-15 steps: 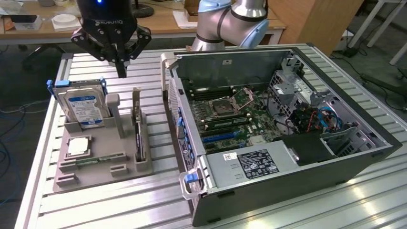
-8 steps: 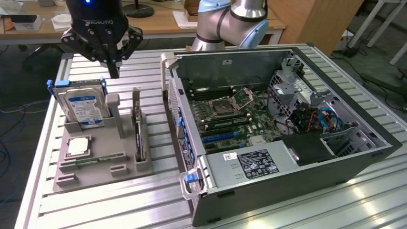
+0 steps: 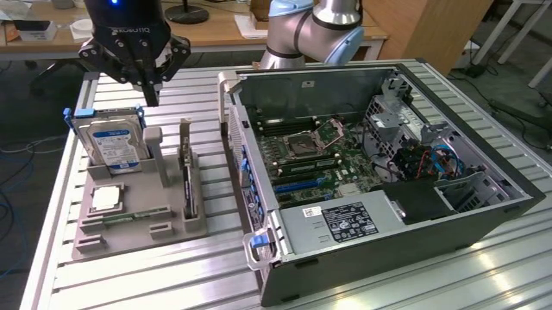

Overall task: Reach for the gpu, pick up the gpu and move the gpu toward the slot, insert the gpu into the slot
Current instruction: 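Reach for the gpu, then pick up the gpu and move the gpu toward the slot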

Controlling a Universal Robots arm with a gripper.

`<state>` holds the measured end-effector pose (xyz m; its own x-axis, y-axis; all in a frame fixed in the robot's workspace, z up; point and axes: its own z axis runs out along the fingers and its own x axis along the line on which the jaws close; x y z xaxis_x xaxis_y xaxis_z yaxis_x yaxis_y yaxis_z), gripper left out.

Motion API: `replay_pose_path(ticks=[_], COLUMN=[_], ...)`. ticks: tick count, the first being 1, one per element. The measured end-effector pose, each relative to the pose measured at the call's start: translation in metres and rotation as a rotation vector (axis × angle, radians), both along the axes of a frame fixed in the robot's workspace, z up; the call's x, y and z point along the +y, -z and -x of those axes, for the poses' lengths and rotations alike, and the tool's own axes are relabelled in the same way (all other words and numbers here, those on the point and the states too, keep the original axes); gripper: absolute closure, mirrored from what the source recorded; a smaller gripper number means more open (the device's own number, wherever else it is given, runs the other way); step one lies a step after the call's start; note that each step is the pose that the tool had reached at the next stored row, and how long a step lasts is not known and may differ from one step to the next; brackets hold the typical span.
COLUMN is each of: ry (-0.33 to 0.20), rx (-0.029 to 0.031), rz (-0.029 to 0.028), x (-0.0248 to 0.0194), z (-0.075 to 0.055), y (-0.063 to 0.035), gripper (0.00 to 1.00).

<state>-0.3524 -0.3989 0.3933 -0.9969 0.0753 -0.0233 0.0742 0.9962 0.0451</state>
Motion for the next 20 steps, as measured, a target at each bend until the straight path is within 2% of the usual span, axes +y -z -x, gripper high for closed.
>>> replay_pose_path(ticks=[10, 12, 13, 16, 17, 19, 20], ry=[0.0, 0.0, 0.0, 0.0, 0.0, 0.0, 0.0], rx=[0.0, 0.0, 0.0, -0.0001, 0.0, 0.0, -0.0001], rz=[0.0, 0.0, 0.0, 0.0, 0.0, 0.0, 0.0], x=[0.0, 0.0, 0.0, 0.0, 0.0, 0.0, 0.0], z=[0.0, 0.0, 0.0, 0.0, 0.0, 0.0, 0.0], y=[0.0, 0.0, 0.0, 0.0, 0.0, 0.0, 0.0], gripper=[0.89, 0.77, 0.77, 0.59, 0.59, 0.47, 0.47])
